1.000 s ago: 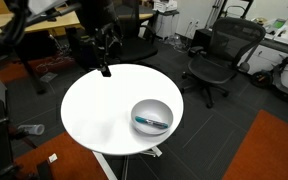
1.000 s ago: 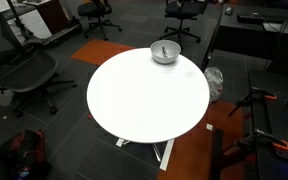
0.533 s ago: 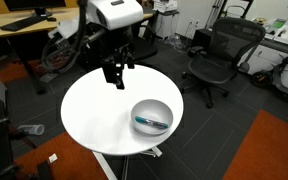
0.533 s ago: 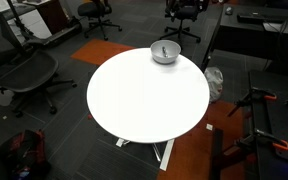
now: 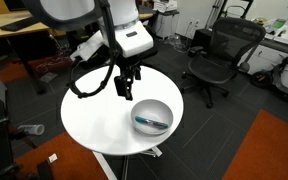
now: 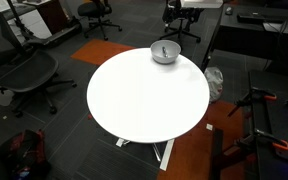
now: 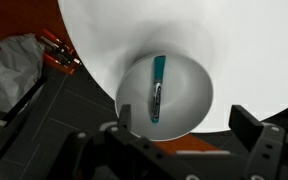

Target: Pick the marker from the bowl and put it on the table

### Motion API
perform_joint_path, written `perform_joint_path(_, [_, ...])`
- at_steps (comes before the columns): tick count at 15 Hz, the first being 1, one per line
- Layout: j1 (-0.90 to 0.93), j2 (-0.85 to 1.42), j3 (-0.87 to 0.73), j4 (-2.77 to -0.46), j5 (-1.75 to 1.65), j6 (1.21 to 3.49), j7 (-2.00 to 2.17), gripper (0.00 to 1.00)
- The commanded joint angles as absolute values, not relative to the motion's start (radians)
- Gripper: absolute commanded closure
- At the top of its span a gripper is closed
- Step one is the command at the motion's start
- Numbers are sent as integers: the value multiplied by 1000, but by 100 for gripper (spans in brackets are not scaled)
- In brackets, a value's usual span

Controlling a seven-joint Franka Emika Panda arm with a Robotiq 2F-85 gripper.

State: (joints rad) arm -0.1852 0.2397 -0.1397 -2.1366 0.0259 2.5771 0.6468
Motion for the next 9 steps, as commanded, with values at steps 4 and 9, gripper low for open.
perform_joint_path(4, [-156,292,-187,-2105,78,2576,603,0])
perform_joint_path(9, [-149,313,-194,-2085,83,2596,626,0])
